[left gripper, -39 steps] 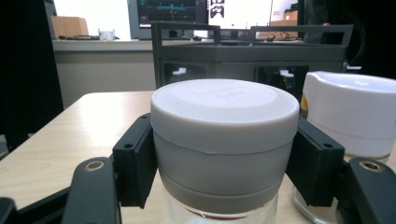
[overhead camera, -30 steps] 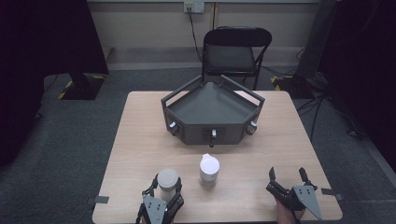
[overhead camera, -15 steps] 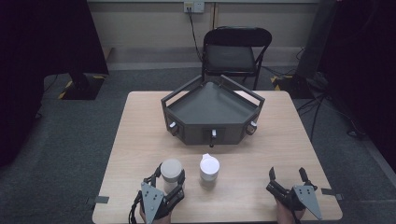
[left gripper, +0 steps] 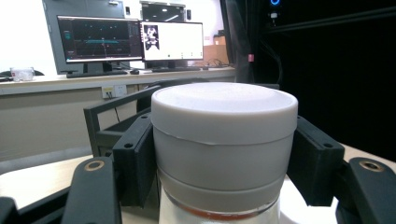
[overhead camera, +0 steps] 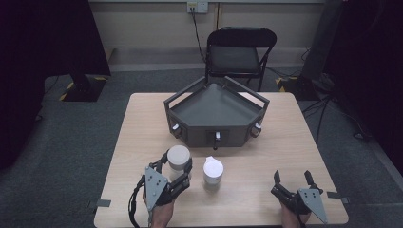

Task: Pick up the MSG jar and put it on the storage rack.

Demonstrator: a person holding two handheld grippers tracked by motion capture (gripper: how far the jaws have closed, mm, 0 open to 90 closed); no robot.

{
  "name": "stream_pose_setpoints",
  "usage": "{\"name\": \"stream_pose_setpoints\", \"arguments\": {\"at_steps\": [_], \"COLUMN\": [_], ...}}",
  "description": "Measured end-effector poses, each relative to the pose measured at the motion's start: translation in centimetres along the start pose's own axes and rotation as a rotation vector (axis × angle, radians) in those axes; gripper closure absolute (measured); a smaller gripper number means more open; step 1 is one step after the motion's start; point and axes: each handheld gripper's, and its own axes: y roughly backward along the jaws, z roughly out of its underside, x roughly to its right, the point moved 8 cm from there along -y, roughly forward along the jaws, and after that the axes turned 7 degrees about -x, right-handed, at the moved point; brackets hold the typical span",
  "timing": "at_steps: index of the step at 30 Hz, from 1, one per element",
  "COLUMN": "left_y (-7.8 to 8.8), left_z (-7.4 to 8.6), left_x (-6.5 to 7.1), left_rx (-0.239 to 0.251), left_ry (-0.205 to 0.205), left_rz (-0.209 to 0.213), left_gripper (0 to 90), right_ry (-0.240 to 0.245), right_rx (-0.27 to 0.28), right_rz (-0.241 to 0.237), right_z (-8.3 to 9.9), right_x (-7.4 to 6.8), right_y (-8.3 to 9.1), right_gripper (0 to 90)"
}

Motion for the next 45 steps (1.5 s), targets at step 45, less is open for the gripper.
{"name": "stream_pose_setpoints", "arguments": {"at_steps": [45], "left_y": [-16.4], "left_z": [-9.3], "left_x": [-2.4], "left_rx": [-0.104], "left_ry": [0.098], "left_rz": [-0.119], "left_gripper": [34.0], "right_ry": [0.000], "right_rx": [0.000], "right_rz": [-0.004], "right_z": [0.0], "right_x": [0.1], "right_y": [0.0], "right_gripper": [0.0]}}
